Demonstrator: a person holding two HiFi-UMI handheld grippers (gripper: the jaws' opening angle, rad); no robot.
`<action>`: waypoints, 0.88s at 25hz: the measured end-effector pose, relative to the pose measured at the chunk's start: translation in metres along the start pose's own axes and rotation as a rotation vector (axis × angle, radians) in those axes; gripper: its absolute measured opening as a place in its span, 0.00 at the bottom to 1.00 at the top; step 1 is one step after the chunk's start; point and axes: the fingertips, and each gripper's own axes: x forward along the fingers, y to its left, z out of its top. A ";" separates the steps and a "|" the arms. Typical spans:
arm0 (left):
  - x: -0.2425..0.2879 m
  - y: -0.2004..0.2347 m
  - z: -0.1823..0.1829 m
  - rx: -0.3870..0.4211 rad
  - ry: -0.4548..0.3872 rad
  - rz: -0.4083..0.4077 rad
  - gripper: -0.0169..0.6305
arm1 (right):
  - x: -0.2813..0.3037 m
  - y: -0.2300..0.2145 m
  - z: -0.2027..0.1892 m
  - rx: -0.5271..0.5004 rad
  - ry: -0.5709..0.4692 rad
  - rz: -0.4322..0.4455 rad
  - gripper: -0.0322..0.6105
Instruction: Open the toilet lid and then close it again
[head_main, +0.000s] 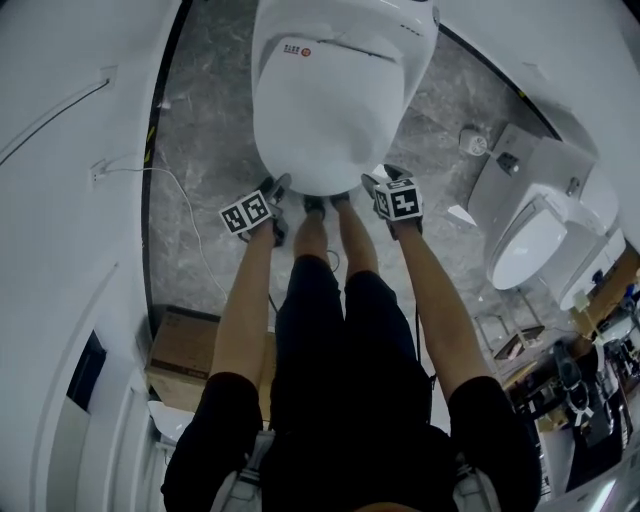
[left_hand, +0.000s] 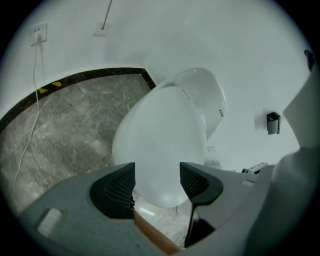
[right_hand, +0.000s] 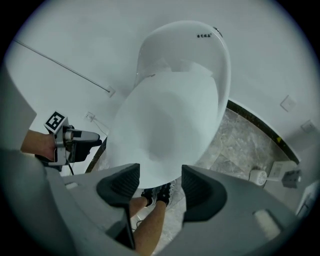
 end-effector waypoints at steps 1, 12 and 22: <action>-0.005 -0.011 0.002 0.025 0.003 -0.012 0.44 | -0.008 0.004 0.004 -0.017 -0.003 0.003 0.46; -0.103 -0.119 0.013 0.293 -0.010 -0.140 0.38 | -0.107 0.088 -0.006 -0.265 0.017 0.255 0.37; -0.210 -0.217 0.012 0.591 -0.135 -0.205 0.06 | -0.219 0.124 0.014 -0.378 -0.230 0.258 0.05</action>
